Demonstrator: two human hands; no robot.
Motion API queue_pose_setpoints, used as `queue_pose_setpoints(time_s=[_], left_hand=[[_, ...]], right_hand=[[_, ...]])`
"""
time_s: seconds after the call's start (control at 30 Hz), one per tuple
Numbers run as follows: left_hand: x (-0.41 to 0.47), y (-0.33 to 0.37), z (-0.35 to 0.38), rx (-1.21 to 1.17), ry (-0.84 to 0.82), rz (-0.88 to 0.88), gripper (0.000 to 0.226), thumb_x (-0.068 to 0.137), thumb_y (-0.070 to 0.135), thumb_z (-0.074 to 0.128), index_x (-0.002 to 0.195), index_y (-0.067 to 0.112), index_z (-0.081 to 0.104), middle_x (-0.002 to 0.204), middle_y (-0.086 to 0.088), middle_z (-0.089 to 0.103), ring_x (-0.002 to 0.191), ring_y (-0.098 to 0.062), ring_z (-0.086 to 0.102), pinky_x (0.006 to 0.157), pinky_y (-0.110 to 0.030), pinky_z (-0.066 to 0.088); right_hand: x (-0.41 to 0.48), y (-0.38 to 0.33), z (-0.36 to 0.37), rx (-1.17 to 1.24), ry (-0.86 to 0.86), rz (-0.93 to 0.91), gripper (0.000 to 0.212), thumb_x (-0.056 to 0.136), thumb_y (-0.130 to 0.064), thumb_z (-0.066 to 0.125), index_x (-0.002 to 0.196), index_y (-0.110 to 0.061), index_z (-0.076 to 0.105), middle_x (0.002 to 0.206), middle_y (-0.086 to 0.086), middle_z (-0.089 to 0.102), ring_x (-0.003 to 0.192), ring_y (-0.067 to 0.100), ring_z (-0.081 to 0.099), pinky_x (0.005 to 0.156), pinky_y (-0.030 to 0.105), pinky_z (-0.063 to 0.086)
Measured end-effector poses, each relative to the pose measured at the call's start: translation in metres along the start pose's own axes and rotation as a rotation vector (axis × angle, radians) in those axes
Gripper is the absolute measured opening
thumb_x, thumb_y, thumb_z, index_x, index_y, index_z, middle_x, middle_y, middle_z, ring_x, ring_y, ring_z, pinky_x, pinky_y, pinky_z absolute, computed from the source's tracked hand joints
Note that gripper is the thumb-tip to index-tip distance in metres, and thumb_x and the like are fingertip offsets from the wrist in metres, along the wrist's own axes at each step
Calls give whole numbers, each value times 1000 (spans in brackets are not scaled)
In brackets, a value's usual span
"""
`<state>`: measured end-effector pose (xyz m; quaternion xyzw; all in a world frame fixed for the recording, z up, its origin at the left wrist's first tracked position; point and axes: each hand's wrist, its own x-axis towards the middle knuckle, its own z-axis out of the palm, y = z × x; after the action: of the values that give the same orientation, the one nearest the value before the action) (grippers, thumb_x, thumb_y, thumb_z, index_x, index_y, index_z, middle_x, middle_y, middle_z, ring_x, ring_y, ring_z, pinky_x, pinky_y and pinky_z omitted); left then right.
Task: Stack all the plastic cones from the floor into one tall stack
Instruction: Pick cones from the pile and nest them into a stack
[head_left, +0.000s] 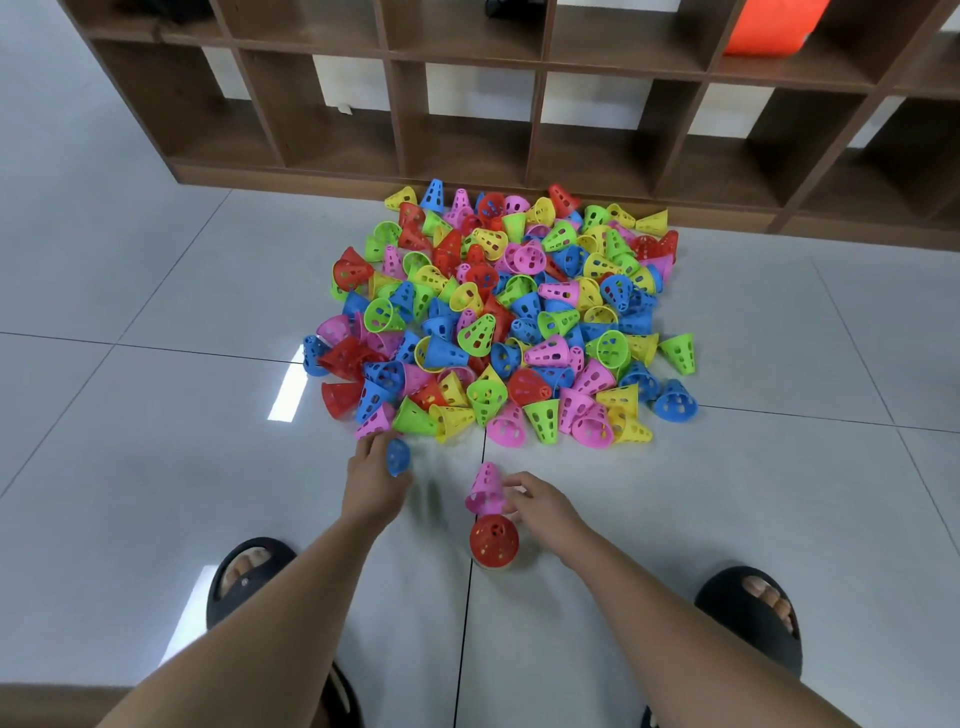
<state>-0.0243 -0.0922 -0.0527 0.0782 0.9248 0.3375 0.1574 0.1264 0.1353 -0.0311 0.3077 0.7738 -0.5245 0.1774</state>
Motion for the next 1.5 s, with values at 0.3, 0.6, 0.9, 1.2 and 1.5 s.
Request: queue_pose_setpoints(time_s=[0.3,0.6,0.9,1.2,1.5], left_hand=[[-7,-5,1,108,-1,-9,61,91,10,72,149,20,55,150,-4,47,131,-31,53,105,-44,54],[-34,-24,9,71,-145,-121,38,90,13,77,125,25,68,117,-1,54,100,-21,58,77,-25,47],[-44,10,7,-4,-41,-73,25,91,30,79,113,21,73,99,3,65,91,-20,63,69,-28,42],[-38,81,-32,-319,-72,4,22,94,35,78,113,25,73,99,7,73,88,-11,67,71,-24,49],[-72,106,-28,-440,-462,47,17,85,19,87,101,22,82,98,1,79,91,-14,73,77,-18,59]], right_hand=[[29,16,16,64,-35,92,49,86,-39,51,132,-31,68,130,1,70,118,22,66,107,47,52],[10,1,-3,134,209,18,15,96,-23,68,107,-31,76,103,-9,77,98,16,74,91,41,60],[-11,-5,-34,507,303,68,4,95,-11,74,98,-10,75,89,10,78,71,16,72,63,30,49],[-27,2,-27,536,8,155,18,98,-4,67,116,-5,68,87,10,72,63,14,61,54,26,44],[-33,17,-8,328,44,174,16,92,3,58,102,-4,69,81,14,68,66,25,57,52,27,40]])
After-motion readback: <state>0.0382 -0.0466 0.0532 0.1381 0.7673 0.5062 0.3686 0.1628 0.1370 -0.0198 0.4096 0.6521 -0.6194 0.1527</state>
